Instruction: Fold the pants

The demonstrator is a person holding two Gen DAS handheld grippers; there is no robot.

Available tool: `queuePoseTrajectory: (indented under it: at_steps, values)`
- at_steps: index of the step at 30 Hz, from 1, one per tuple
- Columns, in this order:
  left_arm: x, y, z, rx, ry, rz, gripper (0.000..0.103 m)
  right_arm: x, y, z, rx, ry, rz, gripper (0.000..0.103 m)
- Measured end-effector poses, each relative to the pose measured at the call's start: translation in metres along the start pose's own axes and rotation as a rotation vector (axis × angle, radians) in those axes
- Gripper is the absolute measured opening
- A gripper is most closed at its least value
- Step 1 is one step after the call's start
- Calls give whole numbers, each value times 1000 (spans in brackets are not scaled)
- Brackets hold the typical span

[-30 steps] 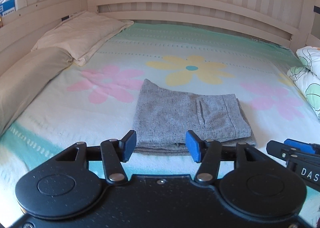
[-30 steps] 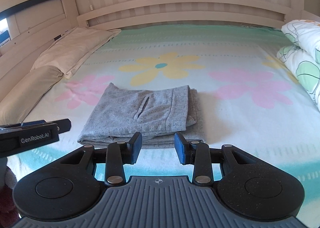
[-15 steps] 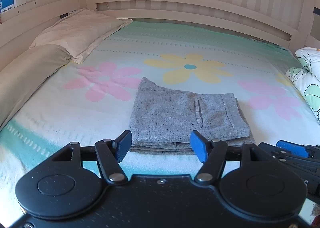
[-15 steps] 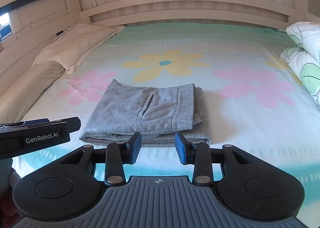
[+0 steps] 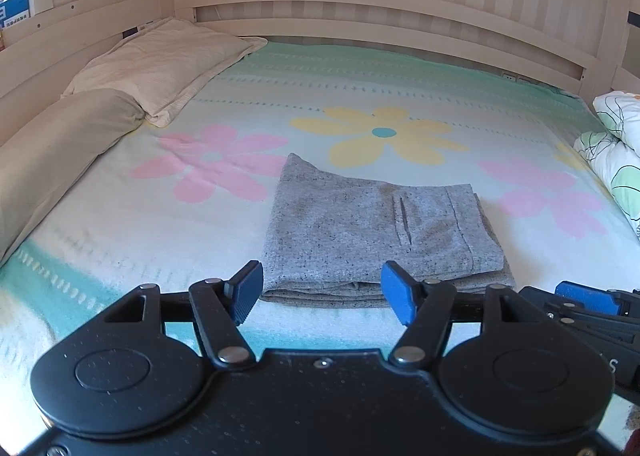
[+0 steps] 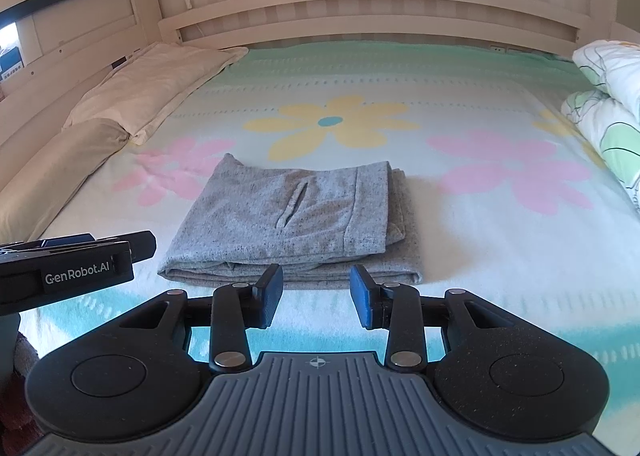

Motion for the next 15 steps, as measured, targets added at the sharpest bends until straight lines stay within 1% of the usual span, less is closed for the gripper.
queuePoseTrajectory:
  at_steps: [15]
  values:
    - [0, 3, 0, 3, -5, -2, 69, 1, -1, 1, 2, -3, -2, 36]
Point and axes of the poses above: each gripper's, at about its wrist camera, not at the fingertips, and z roughly the way its jaws point, y to its right, x to its top, the point moved 1 cm from there along z, roughly the way its jaws point, and after that the axes turned 7 degrees about -y, right-handed, at the moved point
